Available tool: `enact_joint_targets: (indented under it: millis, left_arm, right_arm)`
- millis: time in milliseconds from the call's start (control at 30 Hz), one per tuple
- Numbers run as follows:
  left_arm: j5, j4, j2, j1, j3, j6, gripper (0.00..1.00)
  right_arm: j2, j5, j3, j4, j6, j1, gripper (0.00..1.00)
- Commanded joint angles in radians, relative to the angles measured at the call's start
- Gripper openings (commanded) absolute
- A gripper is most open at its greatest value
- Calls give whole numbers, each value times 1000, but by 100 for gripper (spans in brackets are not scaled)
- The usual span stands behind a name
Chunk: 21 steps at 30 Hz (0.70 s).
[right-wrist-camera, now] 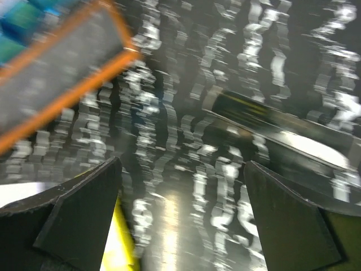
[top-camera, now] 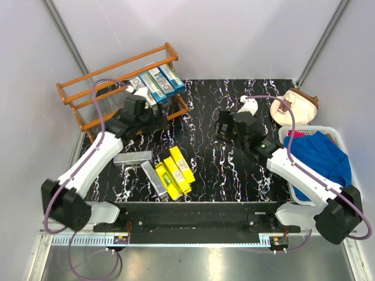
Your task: Place and organize the toothpastes onto the shelf
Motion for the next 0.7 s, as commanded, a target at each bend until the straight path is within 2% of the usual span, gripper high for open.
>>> enact_joint_targets:
  millis: [0, 167, 333, 500, 667]
  left_arm:
    - [69, 100, 127, -92, 144, -33, 99]
    - [157, 117, 228, -135, 219, -70, 99]
    - [148, 115, 225, -138, 219, -58, 99]
    - [112, 92, 211, -138, 210, -36, 99]
    - [105, 80, 221, -136, 213, -23, 99]
  right_arm:
    - [-42, 112, -21, -108, -124, -35, 100]
    - [58, 42, 31, -158, -184, -105, 100]
    - [294, -78, 161, -215, -290, -165, 100]
    - [504, -62, 275, -267, -330, -198, 100]
    - [612, -19, 378, -267, -385, -199, 100]
